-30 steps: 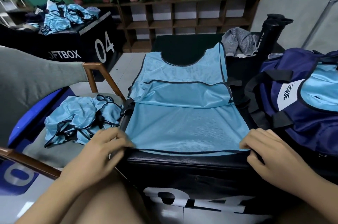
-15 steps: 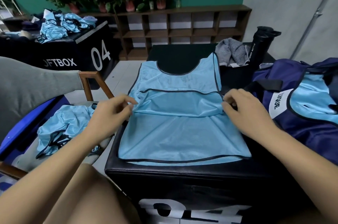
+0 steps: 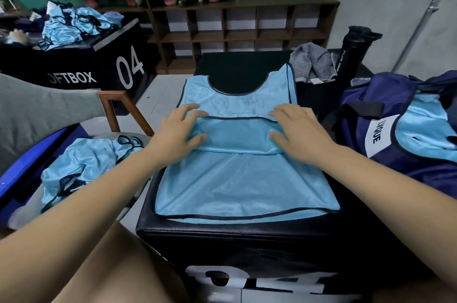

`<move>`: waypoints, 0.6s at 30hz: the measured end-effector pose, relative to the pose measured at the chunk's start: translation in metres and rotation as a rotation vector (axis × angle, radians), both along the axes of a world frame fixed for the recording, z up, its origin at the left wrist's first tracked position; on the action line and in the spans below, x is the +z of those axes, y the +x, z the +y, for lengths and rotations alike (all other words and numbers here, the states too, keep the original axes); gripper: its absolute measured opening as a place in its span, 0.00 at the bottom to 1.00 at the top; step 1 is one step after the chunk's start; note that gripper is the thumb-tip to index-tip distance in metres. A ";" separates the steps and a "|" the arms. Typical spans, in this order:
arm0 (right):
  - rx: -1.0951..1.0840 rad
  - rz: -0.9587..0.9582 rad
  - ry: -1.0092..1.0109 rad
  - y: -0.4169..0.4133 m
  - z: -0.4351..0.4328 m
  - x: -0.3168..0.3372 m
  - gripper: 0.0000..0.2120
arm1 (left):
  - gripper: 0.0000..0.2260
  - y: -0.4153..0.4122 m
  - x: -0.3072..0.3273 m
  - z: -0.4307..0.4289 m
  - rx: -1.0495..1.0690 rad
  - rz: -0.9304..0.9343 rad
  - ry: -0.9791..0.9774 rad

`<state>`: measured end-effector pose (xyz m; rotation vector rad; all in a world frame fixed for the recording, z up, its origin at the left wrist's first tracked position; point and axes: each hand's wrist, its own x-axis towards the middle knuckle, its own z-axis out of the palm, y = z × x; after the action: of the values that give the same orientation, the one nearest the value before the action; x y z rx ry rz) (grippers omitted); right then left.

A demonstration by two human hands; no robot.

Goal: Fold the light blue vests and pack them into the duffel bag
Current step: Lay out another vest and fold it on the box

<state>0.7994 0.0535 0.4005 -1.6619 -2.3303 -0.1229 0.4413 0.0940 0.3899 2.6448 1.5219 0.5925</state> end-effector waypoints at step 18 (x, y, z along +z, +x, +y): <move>0.280 -0.114 -0.258 0.032 -0.149 -0.027 0.46 | 0.35 -0.018 -0.030 -0.147 -0.292 0.140 -0.166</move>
<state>0.8315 -0.0955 0.3738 -1.4459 -2.7358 0.1491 0.4237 -0.0531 0.3597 2.7501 1.1211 0.2555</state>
